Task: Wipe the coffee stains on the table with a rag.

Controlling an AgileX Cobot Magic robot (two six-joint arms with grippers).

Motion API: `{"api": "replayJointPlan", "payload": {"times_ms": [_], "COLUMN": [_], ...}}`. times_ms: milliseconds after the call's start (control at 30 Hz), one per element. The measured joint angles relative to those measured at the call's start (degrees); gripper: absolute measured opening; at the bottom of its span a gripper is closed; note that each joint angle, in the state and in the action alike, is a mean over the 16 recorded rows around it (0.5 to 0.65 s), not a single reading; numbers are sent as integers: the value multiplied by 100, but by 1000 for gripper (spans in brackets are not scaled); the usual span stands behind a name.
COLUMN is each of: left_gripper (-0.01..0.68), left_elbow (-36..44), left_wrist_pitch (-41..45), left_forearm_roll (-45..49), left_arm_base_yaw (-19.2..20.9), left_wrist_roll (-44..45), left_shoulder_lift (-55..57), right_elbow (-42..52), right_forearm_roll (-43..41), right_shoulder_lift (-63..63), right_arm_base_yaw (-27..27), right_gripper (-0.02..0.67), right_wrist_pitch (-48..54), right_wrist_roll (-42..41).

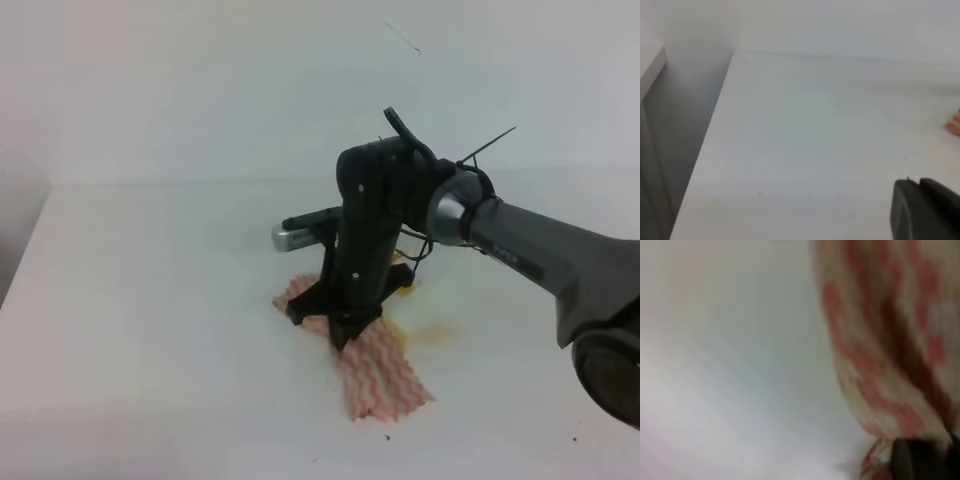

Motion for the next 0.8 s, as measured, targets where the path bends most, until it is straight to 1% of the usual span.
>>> {"api": "replayJointPlan", "payload": {"times_ms": [200, 600, 800], "left_gripper": [-3, -3, -3], "left_elbow": [0, 0, 0], "left_wrist_pitch": [0, 0, 0], "left_forearm_roll": [0, 0, 0], "left_arm_base_yaw": [0, 0, 0], "left_wrist_roll": [0, 0, 0], "left_shoulder_lift": [0, 9, 0], "right_elbow": [-28, -64, -69], "right_forearm_roll": [-251, -428, -611], "right_shoulder_lift": [139, 248, 248], "right_arm_base_yaw": [-265, -1293, -1606], "right_gripper": [15, 15, 15], "right_wrist_pitch": [-33, -52, -50], "right_wrist_roll": [92, 107, -6]}}
